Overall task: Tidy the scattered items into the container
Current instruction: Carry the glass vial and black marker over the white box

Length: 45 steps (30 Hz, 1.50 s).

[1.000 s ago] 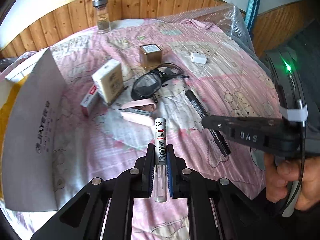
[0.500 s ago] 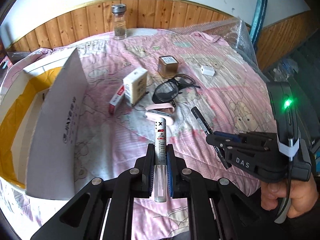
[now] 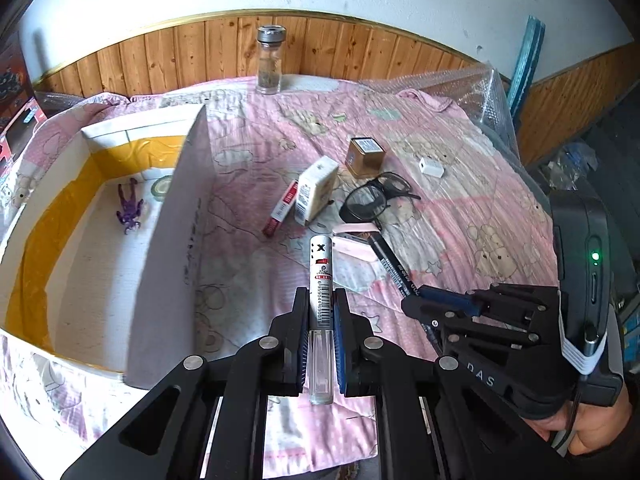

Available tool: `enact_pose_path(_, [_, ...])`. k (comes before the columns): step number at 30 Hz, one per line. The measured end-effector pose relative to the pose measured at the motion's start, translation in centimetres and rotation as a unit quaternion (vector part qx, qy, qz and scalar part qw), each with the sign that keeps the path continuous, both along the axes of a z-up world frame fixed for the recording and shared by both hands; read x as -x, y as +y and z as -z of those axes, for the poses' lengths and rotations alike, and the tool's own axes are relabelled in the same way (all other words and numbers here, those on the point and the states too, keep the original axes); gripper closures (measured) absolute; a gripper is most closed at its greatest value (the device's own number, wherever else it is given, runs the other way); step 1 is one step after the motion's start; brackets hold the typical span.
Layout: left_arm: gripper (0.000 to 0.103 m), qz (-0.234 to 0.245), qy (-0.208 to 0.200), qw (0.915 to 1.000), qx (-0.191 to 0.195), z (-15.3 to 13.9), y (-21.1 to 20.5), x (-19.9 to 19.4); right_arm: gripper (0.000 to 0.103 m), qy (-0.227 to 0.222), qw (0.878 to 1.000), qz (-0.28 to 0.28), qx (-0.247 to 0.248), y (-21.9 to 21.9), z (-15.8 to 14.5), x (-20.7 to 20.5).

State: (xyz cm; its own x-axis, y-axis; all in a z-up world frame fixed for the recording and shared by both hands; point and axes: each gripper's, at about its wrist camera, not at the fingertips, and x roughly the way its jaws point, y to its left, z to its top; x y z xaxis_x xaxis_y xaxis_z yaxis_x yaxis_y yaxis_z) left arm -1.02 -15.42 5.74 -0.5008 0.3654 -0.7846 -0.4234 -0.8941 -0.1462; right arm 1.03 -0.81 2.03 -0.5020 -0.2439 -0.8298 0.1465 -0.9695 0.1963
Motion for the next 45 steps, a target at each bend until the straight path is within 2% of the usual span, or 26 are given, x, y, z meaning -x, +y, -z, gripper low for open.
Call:
enact_pose_path(23, [0.092,-0.038,0.014,0.9990,-0.021,-2.5,-5.6,1.7,0.089,0.020,0.998,-0.053,0.027,-7.7,-5.5,0.5])
enact_pose_path(34, [0.092,-0.077,0.015,0.9962,-0.037,-3.9,-10.6,2.8,0.089,0.033,0.994,-0.100,0.020,-11.8,-8.0,1.9])
enact_pose_path(45, [0.092,-0.116,0.011,0.9921,-0.046,-3.9,-15.4,4.4,0.089,0.035,0.991,-0.131,0.019,-14.9,-9.8,4.0])
